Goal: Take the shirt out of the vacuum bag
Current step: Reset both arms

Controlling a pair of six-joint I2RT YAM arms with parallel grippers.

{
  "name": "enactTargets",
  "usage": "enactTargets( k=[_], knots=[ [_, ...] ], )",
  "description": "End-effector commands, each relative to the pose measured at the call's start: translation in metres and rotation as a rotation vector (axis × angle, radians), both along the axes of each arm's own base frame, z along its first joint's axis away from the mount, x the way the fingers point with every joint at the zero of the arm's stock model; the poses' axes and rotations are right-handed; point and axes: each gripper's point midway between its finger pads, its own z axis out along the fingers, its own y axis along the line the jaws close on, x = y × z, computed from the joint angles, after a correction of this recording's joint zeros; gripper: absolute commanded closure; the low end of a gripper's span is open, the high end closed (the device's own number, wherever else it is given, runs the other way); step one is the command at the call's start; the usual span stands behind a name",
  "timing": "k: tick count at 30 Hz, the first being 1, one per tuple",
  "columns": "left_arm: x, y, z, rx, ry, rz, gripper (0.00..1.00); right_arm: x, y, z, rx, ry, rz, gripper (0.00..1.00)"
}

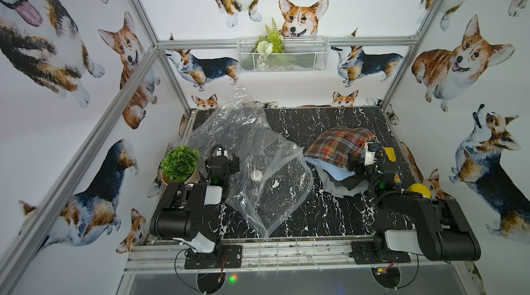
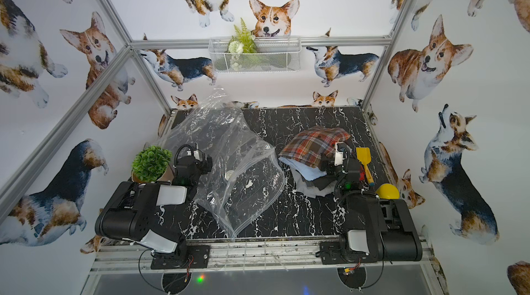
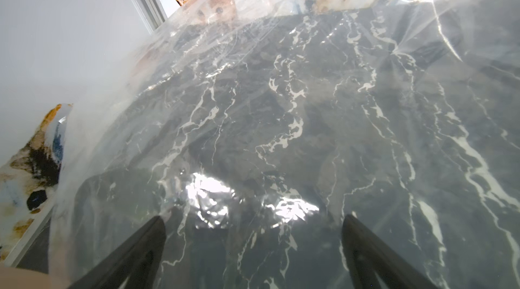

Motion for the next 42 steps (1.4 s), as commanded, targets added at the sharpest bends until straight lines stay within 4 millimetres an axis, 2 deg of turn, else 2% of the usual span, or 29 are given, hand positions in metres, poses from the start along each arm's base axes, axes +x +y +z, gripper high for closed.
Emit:
enactTargets(
  k=[1, 2, 9, 13, 19, 42],
  knots=[
    [0.007, -0.005, 0.016, -0.014, -0.078, -0.027, 0.0, 0.0, 0.007, -0.012, 0.003, 0.005, 0.039, 0.0],
    [0.007, -0.004, 0.016, -0.013, -0.078, -0.026, 0.0, 0.002, 0.0, -0.012, 0.007, -0.004, -0.006, 0.0],
    [0.008, -0.004, 0.015, -0.014, -0.078, -0.025, 0.0, 0.01, -0.016, -0.015, 0.015, 0.039, -0.109, 0.0],
    [0.009, -0.004, 0.016, -0.014, -0.079, -0.027, 0.0, 0.008, -0.015, -0.014, 0.014, 0.034, -0.099, 0.0],
    [0.007, -0.004, 0.017, -0.013, -0.087, -0.026, 0.0, 0.018, -0.021, -0.018, 0.048, 0.094, -0.113, 0.0],
    [0.007, -0.004, 0.016, -0.013, -0.083, -0.026, 0.0, 0.02, -0.021, -0.021, 0.054, 0.104, -0.113, 0.0]
  ],
)
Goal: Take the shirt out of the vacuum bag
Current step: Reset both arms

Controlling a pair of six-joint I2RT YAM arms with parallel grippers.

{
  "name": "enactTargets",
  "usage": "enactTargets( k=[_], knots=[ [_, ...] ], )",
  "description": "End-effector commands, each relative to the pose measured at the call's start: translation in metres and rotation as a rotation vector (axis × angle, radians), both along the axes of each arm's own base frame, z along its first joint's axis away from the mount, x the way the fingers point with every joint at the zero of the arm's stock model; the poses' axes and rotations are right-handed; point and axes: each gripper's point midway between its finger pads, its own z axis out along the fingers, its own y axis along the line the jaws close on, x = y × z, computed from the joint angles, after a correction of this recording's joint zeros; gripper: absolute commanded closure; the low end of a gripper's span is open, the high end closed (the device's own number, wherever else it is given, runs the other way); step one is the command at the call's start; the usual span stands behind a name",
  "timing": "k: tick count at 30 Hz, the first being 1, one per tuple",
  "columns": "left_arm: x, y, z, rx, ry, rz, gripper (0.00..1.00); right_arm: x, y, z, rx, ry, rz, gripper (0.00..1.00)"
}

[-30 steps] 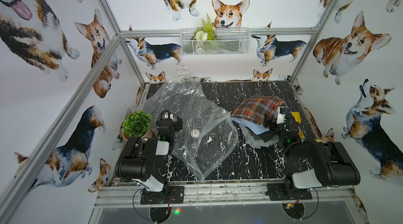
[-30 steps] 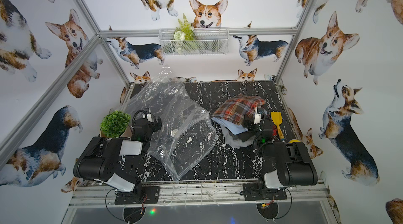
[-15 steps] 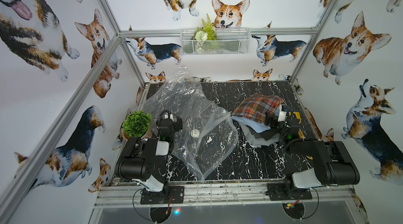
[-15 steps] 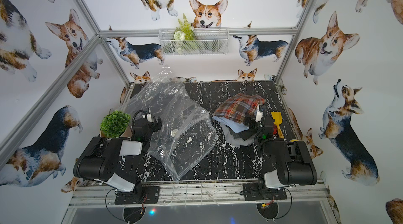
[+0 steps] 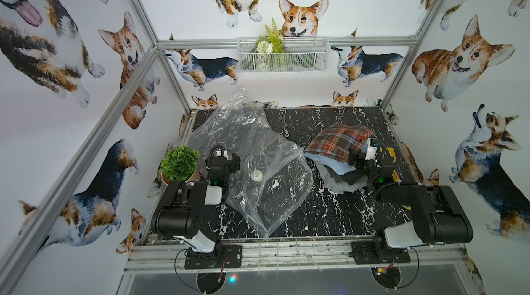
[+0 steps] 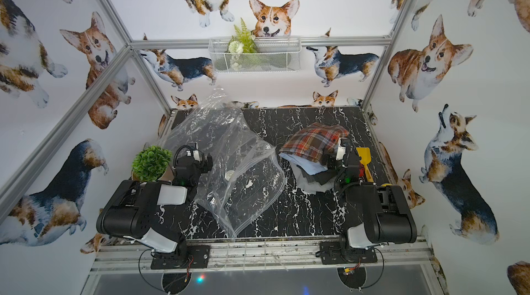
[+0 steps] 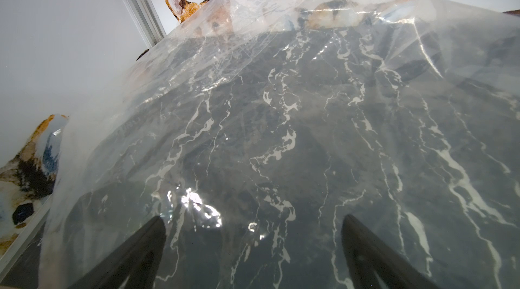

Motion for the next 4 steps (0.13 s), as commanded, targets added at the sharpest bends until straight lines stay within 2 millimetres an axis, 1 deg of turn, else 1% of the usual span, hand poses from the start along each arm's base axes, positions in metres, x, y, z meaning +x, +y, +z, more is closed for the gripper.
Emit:
enactTargets(
  k=[1, 4],
  knots=[
    [0.0031, -0.0004, 0.0087, 0.005, -0.036, -0.006, 0.0, -0.0056, -0.0054, -0.0199, -0.003, 0.087, -0.025, 0.0],
    [0.0029, -0.001, 0.0084, 0.004, -0.036, -0.008, 0.0, -0.0074, -0.0055, -0.0199, -0.004, 0.083, -0.026, 0.0]
  ],
)
